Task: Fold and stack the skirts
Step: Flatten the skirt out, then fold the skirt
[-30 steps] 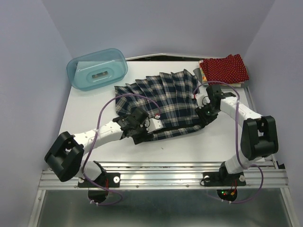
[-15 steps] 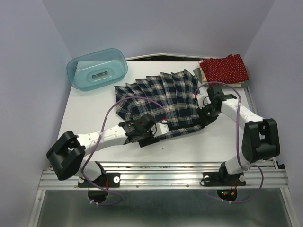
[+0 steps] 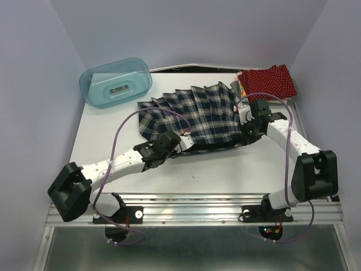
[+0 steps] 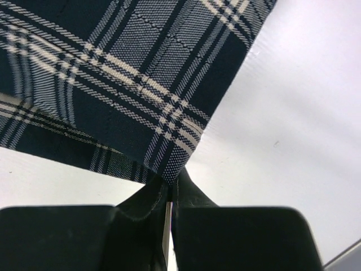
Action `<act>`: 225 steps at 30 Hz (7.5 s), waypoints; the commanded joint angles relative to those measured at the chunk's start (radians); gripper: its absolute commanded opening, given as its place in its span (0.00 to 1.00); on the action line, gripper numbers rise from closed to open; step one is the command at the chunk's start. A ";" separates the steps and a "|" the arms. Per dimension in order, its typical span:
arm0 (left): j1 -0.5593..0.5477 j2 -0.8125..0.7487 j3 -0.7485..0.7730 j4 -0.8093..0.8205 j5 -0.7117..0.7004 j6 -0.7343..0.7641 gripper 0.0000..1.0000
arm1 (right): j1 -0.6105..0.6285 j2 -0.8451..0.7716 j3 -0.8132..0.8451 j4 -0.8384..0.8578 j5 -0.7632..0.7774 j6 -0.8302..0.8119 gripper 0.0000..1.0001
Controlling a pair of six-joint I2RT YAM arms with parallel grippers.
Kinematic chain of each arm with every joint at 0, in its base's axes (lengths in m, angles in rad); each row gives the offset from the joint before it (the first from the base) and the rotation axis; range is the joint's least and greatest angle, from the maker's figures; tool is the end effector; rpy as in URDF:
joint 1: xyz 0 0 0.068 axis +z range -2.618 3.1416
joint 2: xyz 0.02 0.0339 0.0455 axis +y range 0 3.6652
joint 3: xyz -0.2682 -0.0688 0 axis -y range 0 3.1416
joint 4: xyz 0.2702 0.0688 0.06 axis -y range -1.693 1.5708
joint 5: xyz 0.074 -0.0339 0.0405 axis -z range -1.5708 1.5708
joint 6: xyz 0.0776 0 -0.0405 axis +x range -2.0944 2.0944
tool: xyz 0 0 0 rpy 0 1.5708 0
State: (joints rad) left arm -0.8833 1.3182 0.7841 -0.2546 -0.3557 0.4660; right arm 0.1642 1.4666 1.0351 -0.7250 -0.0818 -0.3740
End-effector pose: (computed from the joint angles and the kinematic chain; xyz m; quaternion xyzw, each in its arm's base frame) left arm 0.2236 -0.2298 0.1832 0.5157 0.7527 0.0823 0.4009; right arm 0.3182 0.0591 0.1832 -0.2681 0.9404 0.0183 0.2086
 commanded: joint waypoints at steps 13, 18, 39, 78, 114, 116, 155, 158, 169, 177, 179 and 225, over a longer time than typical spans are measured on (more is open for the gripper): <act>0.270 -0.151 0.656 -0.020 -0.094 0.128 0.00 | -0.003 -0.023 0.664 0.050 0.272 -0.126 0.01; 0.270 -0.160 0.802 -0.017 -0.091 0.141 0.00 | -0.003 0.029 0.994 -0.039 0.287 -0.125 0.01; 0.481 0.250 1.035 0.138 0.089 0.045 0.00 | -0.003 0.388 1.228 0.179 0.379 -0.164 0.01; 0.638 -0.263 -0.118 0.232 0.609 0.310 0.00 | -0.003 -0.123 -0.143 0.441 0.120 -0.092 0.01; 0.563 0.142 0.412 0.041 0.581 -0.081 0.63 | -0.003 0.088 0.217 0.114 -0.092 -0.352 0.80; 0.558 0.208 0.440 0.058 0.574 -0.121 0.59 | -0.003 0.162 0.230 0.128 -0.067 -0.332 0.75; 0.570 0.414 0.775 -0.178 0.550 -0.029 0.63 | 0.301 0.210 0.362 -0.047 -0.233 -0.128 0.62; 0.570 0.368 0.695 -0.189 0.584 -0.030 0.61 | 0.290 0.313 0.379 -0.025 -0.164 -0.140 0.57; 0.581 0.395 0.506 -0.112 0.615 -0.101 0.61 | 0.290 0.403 0.111 -0.005 -0.084 -0.198 0.43; 0.564 0.751 0.784 -0.185 0.745 -0.141 0.56 | 0.411 0.279 -0.018 -0.116 -0.280 -0.122 0.38; 0.529 0.860 0.871 -0.228 0.765 -0.142 0.56 | 0.452 0.259 -0.009 -0.139 -0.378 -0.088 0.38; 0.573 0.743 1.086 -0.367 0.794 0.286 0.68 | 0.066 0.851 0.973 0.372 -0.397 -0.404 1.00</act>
State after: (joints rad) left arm -0.3149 2.0701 1.8725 -0.6426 0.4389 0.7361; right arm 0.2302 2.2578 1.9350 -0.4244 -0.4282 -0.6910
